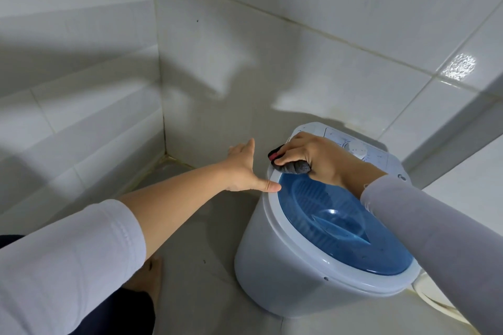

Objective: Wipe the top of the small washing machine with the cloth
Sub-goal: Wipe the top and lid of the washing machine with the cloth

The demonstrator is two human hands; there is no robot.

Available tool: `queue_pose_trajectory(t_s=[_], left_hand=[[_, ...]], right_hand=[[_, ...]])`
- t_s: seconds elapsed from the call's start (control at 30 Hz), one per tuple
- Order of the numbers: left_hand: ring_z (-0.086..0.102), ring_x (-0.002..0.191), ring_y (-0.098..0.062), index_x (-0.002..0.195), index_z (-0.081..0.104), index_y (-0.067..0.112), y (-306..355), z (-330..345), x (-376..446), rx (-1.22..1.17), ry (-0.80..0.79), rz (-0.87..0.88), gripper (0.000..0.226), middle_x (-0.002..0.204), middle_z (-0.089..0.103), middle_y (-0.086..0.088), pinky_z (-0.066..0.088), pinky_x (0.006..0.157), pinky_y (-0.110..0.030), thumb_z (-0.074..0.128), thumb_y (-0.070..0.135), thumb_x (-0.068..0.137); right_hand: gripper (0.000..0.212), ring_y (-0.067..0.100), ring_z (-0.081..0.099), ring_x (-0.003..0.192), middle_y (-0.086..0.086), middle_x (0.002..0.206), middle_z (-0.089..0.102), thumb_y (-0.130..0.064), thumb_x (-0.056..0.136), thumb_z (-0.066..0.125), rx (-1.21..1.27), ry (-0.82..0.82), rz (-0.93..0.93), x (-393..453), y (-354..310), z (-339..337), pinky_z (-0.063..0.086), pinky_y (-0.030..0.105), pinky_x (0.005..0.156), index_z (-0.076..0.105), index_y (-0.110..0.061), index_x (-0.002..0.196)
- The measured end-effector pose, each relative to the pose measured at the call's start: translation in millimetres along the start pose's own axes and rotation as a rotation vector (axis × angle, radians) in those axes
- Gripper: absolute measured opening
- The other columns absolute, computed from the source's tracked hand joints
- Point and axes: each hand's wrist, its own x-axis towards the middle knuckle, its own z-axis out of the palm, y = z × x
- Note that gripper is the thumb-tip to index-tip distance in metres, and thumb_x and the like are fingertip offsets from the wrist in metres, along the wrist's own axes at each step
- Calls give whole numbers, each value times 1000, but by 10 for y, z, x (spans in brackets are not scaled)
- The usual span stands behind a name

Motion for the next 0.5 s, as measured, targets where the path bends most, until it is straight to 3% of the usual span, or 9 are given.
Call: queue_pose_trajectory(t_s=[0.1,0.23,0.4,0.5], left_hand=[[-13,150,-21,152,-15,17,6,0,-5,2,-4,5,124,162,-11,-5,8,122,-41,73,53,73],[-15,149,-21,152,-16,18,2,-7,2,4,-11,9,124,162,-12,-4,7,122,-41,73,53,73],[-15,149,-21,152,-16,18,11,-4,9,17,-1,7,125,162,-12,-4,7,122,-42,74,53,72],[-19,148,-22,151,-18,19,12,-10,23,30,-2,9,129,162,-15,-4,5,122,-43,76,54,70]], right_hand=[[52,26,54,108,0,118,68,14,71,62,-19,30,28,38,63,-6,44,31,87,69,-18,112],[50,27,52,111,2,120,67,11,75,60,-57,39,80,87,118,-6,49,42,88,67,-18,116],[37,29,53,106,5,118,67,-3,83,60,-137,59,139,127,184,-21,51,45,84,66,-18,117],[41,28,53,104,5,119,65,-1,83,57,-169,8,194,179,195,-73,50,42,86,64,-20,119]])
